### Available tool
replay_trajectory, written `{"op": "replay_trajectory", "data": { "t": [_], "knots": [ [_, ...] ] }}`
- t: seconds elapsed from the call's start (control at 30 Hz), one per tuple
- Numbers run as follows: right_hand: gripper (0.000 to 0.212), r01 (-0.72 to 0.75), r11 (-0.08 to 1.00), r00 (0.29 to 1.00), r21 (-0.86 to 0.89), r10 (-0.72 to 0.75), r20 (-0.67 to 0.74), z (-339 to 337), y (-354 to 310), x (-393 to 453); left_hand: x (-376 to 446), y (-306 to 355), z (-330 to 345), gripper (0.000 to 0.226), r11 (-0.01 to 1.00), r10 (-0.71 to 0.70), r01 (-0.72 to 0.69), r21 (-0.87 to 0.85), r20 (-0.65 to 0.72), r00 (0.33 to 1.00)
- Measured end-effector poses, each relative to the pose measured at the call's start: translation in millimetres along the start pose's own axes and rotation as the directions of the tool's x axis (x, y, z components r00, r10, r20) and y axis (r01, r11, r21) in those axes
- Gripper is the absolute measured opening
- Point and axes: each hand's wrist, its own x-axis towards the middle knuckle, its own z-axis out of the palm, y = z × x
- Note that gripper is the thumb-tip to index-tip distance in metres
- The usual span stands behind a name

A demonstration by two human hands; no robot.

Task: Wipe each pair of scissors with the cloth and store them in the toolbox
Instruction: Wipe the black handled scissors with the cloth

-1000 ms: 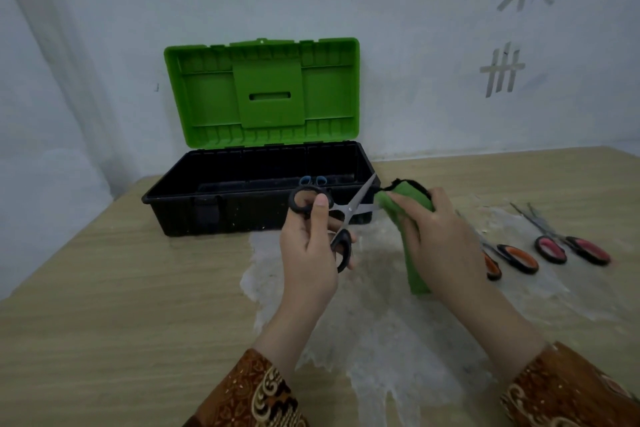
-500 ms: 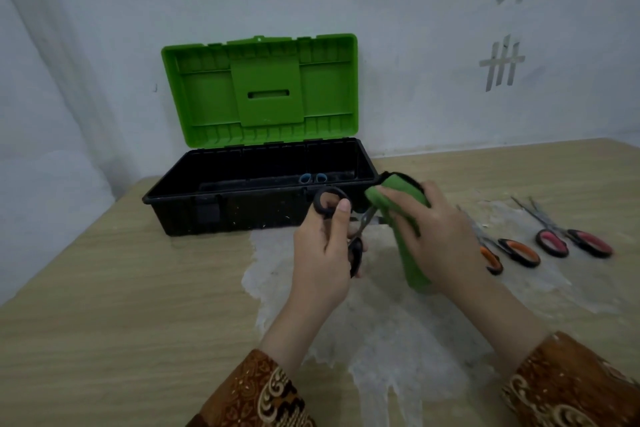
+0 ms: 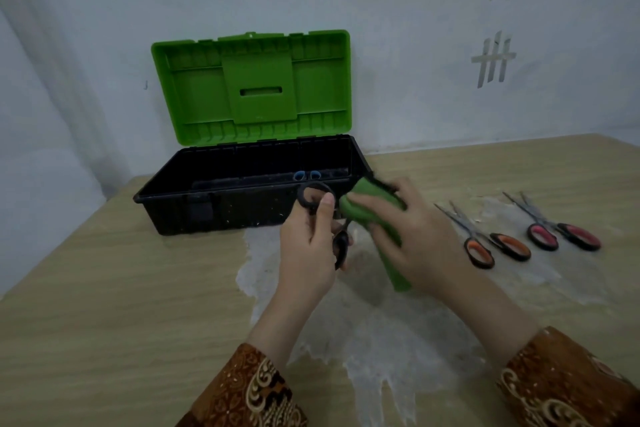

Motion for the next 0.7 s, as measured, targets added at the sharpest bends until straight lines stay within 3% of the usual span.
{"op": "replay_trajectory", "data": {
  "t": [0.07, 0.13, 0.3, 0.47, 0.6, 0.7],
  "knots": [
    [0.047, -0.017, 0.998, 0.995, -0.068, 0.024, 0.095, 11, -5, -1, -1, 2, -4, 0.016, 0.979, 0.11, -0.126, 0.161, 0.103, 0.989],
    [0.045, -0.053, 0.99, 0.993, -0.133, 0.067, 0.102, 14, 0, 1, 0, 7, -8, 0.015, 0.953, 0.159, -0.206, 0.223, 0.212, 0.964],
    [0.033, -0.104, 0.963, 0.988, -0.248, 0.128, 0.082, 9, 15, 0, 0, 14, -7, 0.013, 0.96, 0.125, -0.193, 0.205, 0.303, 0.945],
    [0.03, -0.2, 0.943, 0.973, -0.267, 0.223, 0.057, 12, 19, 3, 4, 9, -11, 0.019, 0.989, 0.054, -0.085, 0.12, 0.242, 0.969],
    [0.031, -0.439, 0.886, 0.898, -0.149, 0.437, -0.047, 0, 37, -2, 5, 3, -7, 0.019, 0.998, -0.017, 0.023, -0.06, 0.099, 0.995],
    [0.037, -0.444, 0.896, 0.894, -0.023, 0.44, -0.085, -4, 27, -1, 6, 3, -4, 0.019, 0.987, -0.061, 0.055, -0.15, -0.031, 0.998]
  ]
}}
